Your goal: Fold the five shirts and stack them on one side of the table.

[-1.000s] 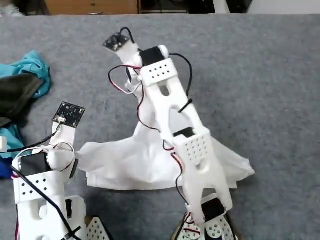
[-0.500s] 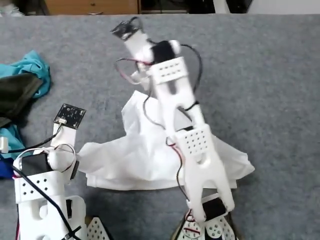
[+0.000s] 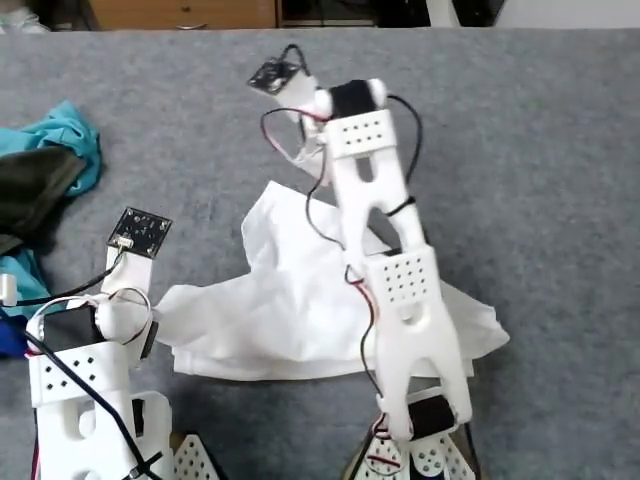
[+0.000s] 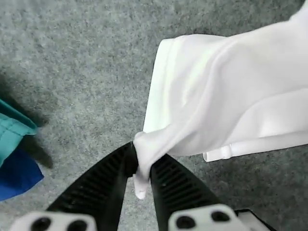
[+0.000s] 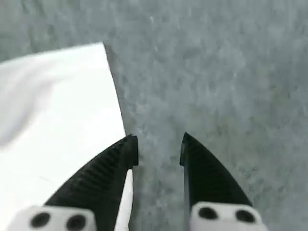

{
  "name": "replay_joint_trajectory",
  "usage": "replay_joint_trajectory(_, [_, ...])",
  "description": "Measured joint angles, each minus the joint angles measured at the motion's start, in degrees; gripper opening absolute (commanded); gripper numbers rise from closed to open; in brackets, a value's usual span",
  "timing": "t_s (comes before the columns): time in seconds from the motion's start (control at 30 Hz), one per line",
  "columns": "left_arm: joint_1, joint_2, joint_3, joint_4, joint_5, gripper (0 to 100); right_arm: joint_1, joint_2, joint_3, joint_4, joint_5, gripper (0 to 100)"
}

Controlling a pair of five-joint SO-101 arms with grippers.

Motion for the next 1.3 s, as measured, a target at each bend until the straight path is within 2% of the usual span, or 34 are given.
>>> replay_joint_trajectory(0.3, [0.0,0.0,0.0,0.0,0.0,2,-6.3,5.5,0.4,-5.9,-1.4,15.3])
replay_joint_trajectory(0.77, [0.0,0.0,0.0,0.0,0.0,2,-6.8,8.2,0.5,-7.7,-1.6,15.4])
replay_joint_trajectory(0.93, [0.0,0.0,0.0,0.0,0.0,2,-7.8,8.2,0.5,-7.7,-1.6,23.7])
replay_joint_trajectory(1.3, [0.0,0.0,0.0,0.0,0.0,2,-8.5,9.2,0.8,-10.6,-1.6,20.9])
